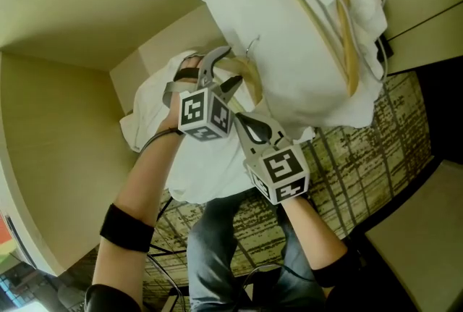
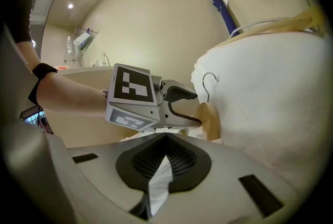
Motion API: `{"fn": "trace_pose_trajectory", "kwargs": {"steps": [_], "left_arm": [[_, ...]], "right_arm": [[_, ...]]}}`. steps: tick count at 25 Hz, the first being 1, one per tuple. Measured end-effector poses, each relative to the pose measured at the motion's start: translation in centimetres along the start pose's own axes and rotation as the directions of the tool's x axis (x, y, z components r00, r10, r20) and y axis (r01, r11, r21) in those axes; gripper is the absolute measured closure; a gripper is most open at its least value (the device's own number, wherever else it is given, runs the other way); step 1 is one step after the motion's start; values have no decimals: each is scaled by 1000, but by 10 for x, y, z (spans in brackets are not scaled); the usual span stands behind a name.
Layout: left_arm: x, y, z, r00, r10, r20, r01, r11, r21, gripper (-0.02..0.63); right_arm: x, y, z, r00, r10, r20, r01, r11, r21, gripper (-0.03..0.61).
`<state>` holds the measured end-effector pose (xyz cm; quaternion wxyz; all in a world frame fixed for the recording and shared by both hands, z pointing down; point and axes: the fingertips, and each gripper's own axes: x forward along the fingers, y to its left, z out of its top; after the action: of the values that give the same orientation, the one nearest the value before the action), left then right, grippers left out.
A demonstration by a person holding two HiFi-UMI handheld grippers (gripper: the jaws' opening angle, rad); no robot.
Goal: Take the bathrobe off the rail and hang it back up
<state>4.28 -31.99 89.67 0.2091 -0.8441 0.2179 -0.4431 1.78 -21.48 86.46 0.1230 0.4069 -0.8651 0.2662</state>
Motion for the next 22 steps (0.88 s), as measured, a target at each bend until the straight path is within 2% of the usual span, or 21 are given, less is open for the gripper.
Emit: {"fn": "trace_pose_trajectory", "kwargs": {"steps": [5, 9, 12, 14, 17, 20, 22], "left_arm": [[-32, 5, 3, 999, 12, -42, -12, 1000, -10, 304], [-85, 18, 24, 997, 39, -68, -45, 995, -87, 309], [-142, 40, 49, 989, 117, -86, -132, 974, -184, 412], [-184, 47, 65, 983, 161, -86, -179, 941, -286, 490], [-252, 62, 95, 966, 243, -93, -259, 863, -434, 610], [-319, 79, 127, 936, 330, -123, -345, 787, -512, 612], [-364, 85, 142, 915, 374, -153, -391, 724, -569, 612]], "right_arm": [[-18, 2, 17, 1000, 6, -6, -6, 1000, -5, 561], [-49, 4, 50, 1000, -1, -22, 0, 1000, -31, 561], [-77, 10, 87, 1000, 4, -24, -6, 997, -82, 561], [-104, 23, 118, 999, 18, -26, -21, 995, -93, 561], [-144, 38, 164, 999, 30, -17, -31, 992, -122, 561], [-178, 50, 205, 999, 52, -2, -52, 983, -176, 561], [-199, 60, 227, 998, 70, 1, -68, 976, -208, 561]]}}
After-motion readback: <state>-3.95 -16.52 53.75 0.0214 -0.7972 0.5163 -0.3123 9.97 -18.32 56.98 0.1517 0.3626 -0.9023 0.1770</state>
